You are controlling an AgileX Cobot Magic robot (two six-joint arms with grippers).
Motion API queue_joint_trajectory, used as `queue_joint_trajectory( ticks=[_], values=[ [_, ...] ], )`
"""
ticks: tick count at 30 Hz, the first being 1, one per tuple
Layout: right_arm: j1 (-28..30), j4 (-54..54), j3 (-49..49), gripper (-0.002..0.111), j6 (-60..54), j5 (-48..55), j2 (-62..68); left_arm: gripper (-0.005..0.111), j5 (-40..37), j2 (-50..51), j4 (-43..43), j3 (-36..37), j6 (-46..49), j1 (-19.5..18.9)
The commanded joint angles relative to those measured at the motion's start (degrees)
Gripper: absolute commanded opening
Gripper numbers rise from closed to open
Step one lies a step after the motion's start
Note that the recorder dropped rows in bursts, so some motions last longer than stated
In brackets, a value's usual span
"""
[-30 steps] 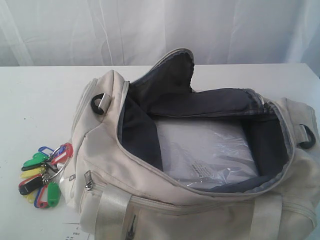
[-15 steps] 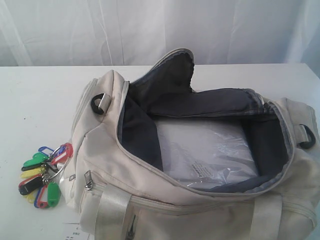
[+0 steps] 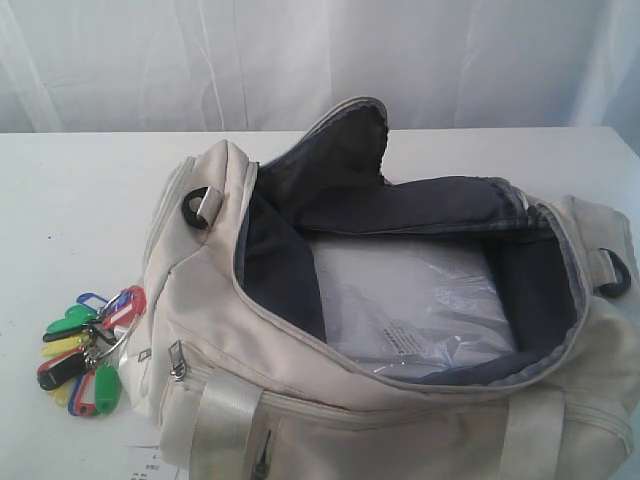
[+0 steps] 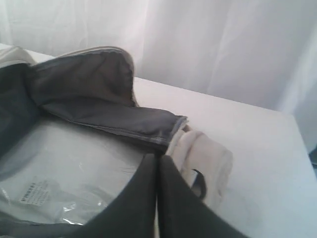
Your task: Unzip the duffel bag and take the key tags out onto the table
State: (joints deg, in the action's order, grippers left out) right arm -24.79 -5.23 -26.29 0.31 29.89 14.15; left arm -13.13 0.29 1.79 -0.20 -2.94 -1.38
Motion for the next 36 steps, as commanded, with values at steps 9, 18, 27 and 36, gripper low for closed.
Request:
queue_joint_trajectory(
  ticks=[9,18,27,36],
  values=[
    [14.25,-0.17,9.21,0.000,-0.31,-0.40,-6.63,0.000,-0.11,-0.29,-0.44,0.20,-0.01,-0.16],
    [14.95,-0.17,20.35,0.000,-0.31,-12.22,-11.32,0.000,-0.11,-0.29,-0.44,0.20,-0.01,-0.16],
    [14.95,-0.17,26.29,0.000,-0.31,-11.11,-14.15,0.000,-0.11,-0.29,-0.44,0.20,-0.01,-0.16],
    [14.95,-0.17,26.29,0.000,-0.31,-11.00,-14.15,0.000,-0.11,-0.29,-0.44,0.20,-0.01,-0.16]
  ],
)
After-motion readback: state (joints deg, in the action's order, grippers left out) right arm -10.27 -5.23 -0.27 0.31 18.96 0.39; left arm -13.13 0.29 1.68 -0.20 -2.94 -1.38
